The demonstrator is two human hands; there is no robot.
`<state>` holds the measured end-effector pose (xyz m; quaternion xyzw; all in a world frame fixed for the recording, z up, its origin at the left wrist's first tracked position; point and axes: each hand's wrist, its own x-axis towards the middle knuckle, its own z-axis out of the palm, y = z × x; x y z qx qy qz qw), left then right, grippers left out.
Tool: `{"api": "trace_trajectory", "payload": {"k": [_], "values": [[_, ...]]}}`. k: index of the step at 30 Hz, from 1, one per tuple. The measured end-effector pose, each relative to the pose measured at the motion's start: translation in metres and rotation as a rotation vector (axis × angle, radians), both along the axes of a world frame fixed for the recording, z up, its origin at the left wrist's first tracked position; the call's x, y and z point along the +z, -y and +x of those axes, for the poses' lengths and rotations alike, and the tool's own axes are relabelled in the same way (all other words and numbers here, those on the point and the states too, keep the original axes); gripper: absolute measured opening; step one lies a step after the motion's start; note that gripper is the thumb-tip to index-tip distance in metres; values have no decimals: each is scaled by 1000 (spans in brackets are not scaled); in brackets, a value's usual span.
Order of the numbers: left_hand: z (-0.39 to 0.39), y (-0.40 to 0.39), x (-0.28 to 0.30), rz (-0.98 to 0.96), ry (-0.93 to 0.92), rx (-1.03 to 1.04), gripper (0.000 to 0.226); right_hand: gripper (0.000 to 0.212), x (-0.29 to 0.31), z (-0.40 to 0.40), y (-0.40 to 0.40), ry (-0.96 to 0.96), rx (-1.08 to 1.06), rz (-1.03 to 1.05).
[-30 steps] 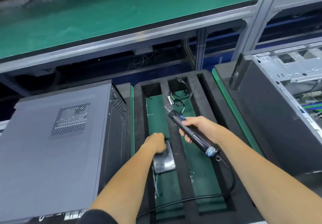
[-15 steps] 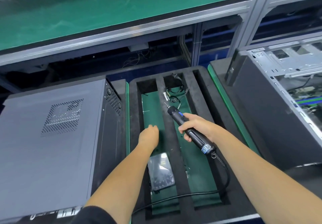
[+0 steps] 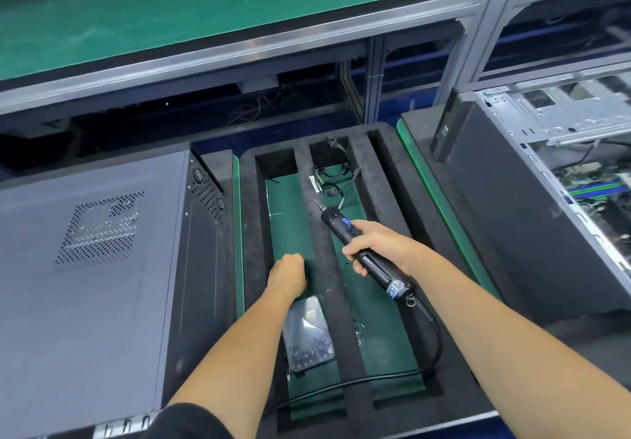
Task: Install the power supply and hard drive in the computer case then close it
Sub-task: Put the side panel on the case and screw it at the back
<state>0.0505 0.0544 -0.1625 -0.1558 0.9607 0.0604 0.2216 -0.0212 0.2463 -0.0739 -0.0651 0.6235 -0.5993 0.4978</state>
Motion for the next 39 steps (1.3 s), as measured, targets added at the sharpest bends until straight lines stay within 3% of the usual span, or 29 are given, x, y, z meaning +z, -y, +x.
{"api": "trace_trajectory", "payload": {"k": [6, 14, 17, 22, 24, 28, 39], "values": [[-2, 2, 9, 195, -122, 162, 14, 26, 2, 0, 7, 0, 8, 15], [-12, 21, 68, 744, -473, 706, 17, 24, 22, 6, 38, -85, 12, 14], [-11, 39, 82, 586, -405, 528, 12, 28, 30, 10, 49, -139, 21, 10], [14, 21, 71, 109, -89, -47, 23, 29, 16, 20, 47, -145, 14, 100], [24, 3, 62, 77, 12, -204, 20, 28, 9, 24, 48, -144, 10, 132], [39, -17, 44, 113, 139, -252, 29, 35, 2, 32, 56, -130, -9, 169], [60, -17, 34, 161, 35, -201, 36, 43, -17, 46, 88, -242, -68, 248]]}}
